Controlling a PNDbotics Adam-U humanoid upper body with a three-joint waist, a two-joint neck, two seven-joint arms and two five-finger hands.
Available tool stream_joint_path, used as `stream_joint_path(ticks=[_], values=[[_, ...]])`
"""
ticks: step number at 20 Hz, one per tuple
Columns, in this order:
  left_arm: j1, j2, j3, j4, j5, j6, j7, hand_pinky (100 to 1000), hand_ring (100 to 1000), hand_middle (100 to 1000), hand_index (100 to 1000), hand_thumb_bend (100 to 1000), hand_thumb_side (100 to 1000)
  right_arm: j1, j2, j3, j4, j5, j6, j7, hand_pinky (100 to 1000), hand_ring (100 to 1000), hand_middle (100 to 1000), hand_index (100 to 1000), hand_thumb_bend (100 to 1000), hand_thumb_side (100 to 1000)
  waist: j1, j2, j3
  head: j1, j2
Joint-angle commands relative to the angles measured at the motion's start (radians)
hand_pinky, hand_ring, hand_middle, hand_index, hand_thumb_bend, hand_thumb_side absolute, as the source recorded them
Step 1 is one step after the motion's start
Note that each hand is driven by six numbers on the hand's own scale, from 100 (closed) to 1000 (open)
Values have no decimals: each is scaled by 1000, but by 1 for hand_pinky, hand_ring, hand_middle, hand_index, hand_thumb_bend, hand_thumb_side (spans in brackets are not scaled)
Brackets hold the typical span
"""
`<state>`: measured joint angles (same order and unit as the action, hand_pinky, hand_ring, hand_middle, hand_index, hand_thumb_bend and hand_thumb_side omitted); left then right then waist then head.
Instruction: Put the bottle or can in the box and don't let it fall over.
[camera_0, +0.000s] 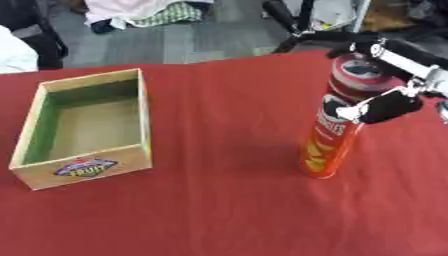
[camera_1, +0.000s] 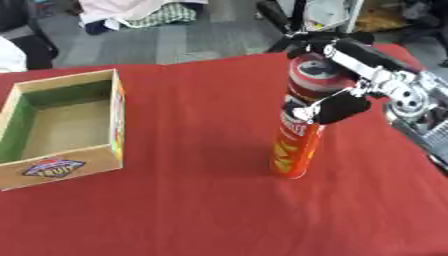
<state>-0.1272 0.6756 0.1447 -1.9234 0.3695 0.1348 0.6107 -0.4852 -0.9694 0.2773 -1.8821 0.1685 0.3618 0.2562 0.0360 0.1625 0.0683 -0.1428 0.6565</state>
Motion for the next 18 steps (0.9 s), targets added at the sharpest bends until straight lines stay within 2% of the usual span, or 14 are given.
stream_joint_path(ticks=[1, 2, 3, 8, 11, 18], values=[[-9, 21, 12, -19, -4, 0, 4, 916, 838, 783, 742, 559, 745, 0, -11, 9, 10, -20, 5, 7, 425, 784, 846, 836, 147, 100, 3, -7, 1, 1, -3], [-9, 20, 13, -19, -4, 0, 5, 916, 838, 783, 742, 559, 745, 0, -10, 10, 12, -23, 6, 6, 424, 784, 845, 835, 142, 100, 3, -6, 1, 2, -3], [-9, 20, 13, -19, -5, 0, 6, 916, 838, 782, 741, 559, 746, 1, -10, 11, 13, -28, 8, 4, 398, 775, 833, 824, 100, 100, 3, -6, 1, 2, -3], [-8, 18, 15, -19, -6, -1, 11, 917, 837, 779, 738, 558, 745, 2, -8, 13, 15, -50, 13, -17, 336, 719, 747, 770, 100, 100, 4, -4, 1, 2, -2], [-8, 18, 16, -19, -7, -1, 13, 918, 837, 777, 737, 559, 744, 1, -8, 17, 14, -56, 11, -35, 286, 638, 659, 693, 100, 100, 5, -4, 1, 2, -2], [-9, 18, 17, -21, -8, -2, 16, 921, 839, 772, 732, 558, 744, 1, -7, 20, 17, -80, -10, -101, 198, 499, 526, 531, 100, 100, 5, -4, 0, 3, 1]])
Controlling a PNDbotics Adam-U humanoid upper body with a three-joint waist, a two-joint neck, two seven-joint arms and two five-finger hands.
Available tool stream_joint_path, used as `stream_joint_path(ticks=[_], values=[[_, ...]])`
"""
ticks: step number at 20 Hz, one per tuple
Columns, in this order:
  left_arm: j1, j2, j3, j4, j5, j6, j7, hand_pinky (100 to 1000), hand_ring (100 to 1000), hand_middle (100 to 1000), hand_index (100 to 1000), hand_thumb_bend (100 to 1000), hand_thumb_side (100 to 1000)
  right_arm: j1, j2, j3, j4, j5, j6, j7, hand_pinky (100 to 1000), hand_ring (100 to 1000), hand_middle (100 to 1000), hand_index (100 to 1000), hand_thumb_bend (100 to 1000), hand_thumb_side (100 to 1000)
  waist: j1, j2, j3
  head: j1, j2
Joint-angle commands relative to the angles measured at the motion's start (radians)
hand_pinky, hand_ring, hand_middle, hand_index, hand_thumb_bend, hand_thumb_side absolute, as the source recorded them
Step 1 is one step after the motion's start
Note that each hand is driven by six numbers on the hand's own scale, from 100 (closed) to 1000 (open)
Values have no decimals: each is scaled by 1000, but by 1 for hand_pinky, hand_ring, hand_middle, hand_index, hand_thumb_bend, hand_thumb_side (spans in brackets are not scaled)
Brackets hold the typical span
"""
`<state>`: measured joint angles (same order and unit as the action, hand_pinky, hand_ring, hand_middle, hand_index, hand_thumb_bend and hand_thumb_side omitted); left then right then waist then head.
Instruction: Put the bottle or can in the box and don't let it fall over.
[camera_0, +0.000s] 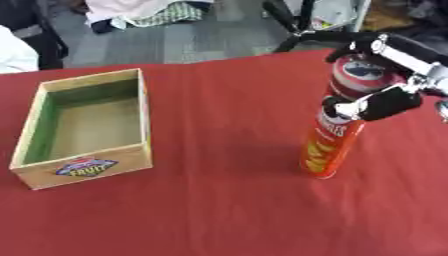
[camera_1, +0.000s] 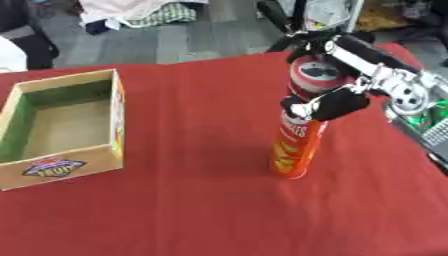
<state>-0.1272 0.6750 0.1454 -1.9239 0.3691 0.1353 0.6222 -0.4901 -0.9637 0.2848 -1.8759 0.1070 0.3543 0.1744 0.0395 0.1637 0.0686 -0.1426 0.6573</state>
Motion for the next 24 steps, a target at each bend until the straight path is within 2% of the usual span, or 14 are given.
stream_joint_path(ticks=[1, 15, 24], values=[[-9, 18, 16, -20, -8, -2, 5, 921, 839, 772, 731, 557, 744, 6, -13, 13, 12, -24, -3, -31, 183, 483, 506, 511, 100, 100, 2, -6, 0, 3, 1], [-12, 20, 18, -23, -10, -2, 10, 924, 839, 770, 728, 556, 743, 0, -15, 16, 18, -86, -7, -134, 109, 425, 413, 432, 100, 100, 1, -8, 3, 3, 4], [-13, 25, 19, -25, -13, -1, 12, 925, 839, 771, 728, 559, 740, -25, -48, -17, -36, -123, 26, -105, 101, 413, 398, 420, 100, 100, -3, -12, 0, 10, 13]])
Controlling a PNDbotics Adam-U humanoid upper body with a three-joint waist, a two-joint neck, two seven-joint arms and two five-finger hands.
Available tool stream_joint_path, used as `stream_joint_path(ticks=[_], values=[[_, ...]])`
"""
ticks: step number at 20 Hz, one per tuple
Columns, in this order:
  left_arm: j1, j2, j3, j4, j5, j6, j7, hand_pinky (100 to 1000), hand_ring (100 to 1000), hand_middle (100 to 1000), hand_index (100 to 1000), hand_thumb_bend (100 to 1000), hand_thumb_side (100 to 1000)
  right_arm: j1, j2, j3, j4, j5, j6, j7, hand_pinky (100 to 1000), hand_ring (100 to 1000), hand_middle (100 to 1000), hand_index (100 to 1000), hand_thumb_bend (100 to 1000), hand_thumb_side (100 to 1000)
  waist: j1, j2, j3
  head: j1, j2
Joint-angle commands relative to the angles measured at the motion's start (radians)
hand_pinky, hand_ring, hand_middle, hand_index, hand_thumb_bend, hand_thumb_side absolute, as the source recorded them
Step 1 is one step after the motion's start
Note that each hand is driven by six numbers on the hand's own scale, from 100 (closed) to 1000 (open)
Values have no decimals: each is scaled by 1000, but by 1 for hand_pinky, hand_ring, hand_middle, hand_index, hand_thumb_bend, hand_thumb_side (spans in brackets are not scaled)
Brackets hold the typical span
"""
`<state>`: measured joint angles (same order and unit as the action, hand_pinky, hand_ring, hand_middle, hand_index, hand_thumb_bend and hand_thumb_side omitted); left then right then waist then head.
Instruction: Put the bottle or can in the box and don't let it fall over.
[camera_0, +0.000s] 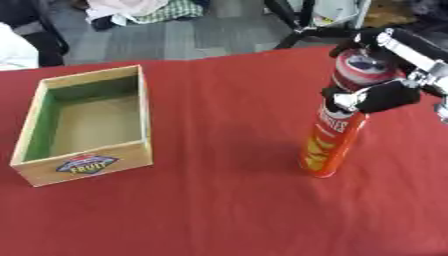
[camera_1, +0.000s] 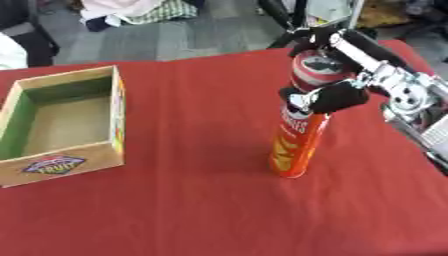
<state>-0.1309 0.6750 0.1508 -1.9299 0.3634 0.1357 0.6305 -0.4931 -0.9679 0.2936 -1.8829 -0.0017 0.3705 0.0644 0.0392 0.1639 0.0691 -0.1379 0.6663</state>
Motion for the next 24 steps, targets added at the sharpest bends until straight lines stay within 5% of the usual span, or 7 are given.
stream_joint_path(ticks=[1, 14, 18, 24], values=[[-9, 26, 14, -19, -8, -2, 4, 925, 839, 771, 728, 560, 740, -24, -47, -30, -36, -17, 15, 6, 101, 413, 398, 421, 100, 100, -3, -13, -1, 6, 4], [-6, 32, 14, -22, -13, 0, 6, 924, 838, 773, 730, 565, 739, -151, -60, -63, -116, -68, 75, 16, 101, 411, 395, 416, 100, 100, -11, -18, -5, 10, 17], [-6, 33, 10, -21, -15, 3, 1, 922, 837, 776, 736, 567, 739, -285, -18, -28, -104, -75, 108, 55, 101, 411, 395, 416, 100, 100, -18, -22, -2, 10, 25], [-16, 33, 4, -23, -22, 6, -7, 923, 837, 778, 739, 569, 739, -502, 133, 40, 17, -55, 139, 120, 101, 411, 396, 416, 100, 100, -34, -21, 8, 21, 44]])
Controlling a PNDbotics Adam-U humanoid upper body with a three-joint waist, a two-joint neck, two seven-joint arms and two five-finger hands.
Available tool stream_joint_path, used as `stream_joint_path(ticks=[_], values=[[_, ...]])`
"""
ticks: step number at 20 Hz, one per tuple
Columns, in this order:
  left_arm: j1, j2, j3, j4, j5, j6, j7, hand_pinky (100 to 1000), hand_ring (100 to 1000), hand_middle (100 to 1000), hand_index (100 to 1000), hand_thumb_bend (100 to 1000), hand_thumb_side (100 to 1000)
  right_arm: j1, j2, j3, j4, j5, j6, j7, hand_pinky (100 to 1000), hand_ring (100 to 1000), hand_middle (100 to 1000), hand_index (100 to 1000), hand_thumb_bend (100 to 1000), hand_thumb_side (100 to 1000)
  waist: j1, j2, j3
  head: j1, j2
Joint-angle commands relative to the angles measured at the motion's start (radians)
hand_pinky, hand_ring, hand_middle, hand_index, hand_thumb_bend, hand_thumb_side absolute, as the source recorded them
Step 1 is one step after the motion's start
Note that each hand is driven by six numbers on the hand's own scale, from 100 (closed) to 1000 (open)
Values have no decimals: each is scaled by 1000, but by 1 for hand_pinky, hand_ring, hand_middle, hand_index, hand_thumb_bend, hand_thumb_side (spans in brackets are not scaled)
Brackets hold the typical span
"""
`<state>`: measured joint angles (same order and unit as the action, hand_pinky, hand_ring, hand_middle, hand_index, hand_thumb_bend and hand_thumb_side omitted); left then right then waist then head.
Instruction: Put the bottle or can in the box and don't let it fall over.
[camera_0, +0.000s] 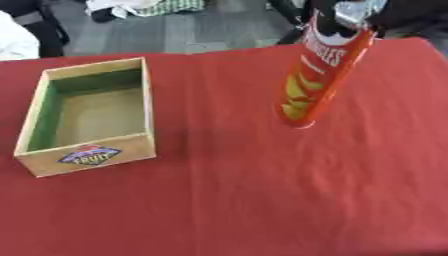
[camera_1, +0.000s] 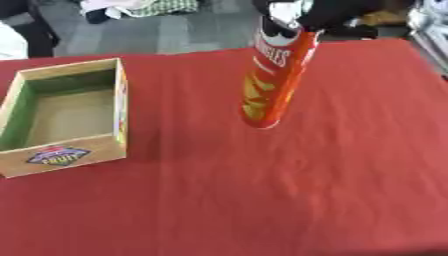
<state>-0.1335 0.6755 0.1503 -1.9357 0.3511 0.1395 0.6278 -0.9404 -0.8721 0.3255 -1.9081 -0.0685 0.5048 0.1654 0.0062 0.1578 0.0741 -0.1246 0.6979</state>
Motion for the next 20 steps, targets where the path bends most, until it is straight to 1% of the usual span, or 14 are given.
stream_joint_path(ticks=[1, 6, 10, 13, 17, 20], values=[[-16, 32, 3, -18, -11, 2, -5, 923, 837, 778, 739, 569, 739, -83, 62, 14, 69, 19, 4, 24, 101, 411, 396, 416, 100, 100, -4, -13, 6, 11, 17], [-31, 32, -1, -20, -16, 5, -9, 922, 833, 779, 740, 570, 739, -183, 163, 30, 193, 58, -17, 24, 101, 410, 395, 416, 100, 100, -18, -5, 21, 3, 27], [-42, 32, -4, -22, -18, 6, -11, 922, 825, 780, 741, 572, 740, -253, 247, 30, 287, 120, -52, 2, 104, 412, 397, 417, 100, 100, -28, 4, 35, -28, 24], [-52, 31, -8, -24, -16, 7, -15, 922, 826, 780, 742, 572, 740, -304, 321, 29, 364, 157, -76, -10, 104, 413, 398, 417, 100, 100, -31, 11, 45, -54, 15], [-66, 30, -10, -27, -15, 7, -17, 923, 828, 781, 742, 572, 740, -360, 405, 33, 456, 212, -111, -13, 109, 417, 402, 417, 100, 100, -35, 22, 61, -74, 1], [-71, 29, -11, -28, -15, 7, -18, 923, 828, 781, 742, 572, 740, -383, 441, 30, 500, 248, -135, -17, 110, 417, 402, 418, 100, 100, -37, 27, 67, -78, -6]])
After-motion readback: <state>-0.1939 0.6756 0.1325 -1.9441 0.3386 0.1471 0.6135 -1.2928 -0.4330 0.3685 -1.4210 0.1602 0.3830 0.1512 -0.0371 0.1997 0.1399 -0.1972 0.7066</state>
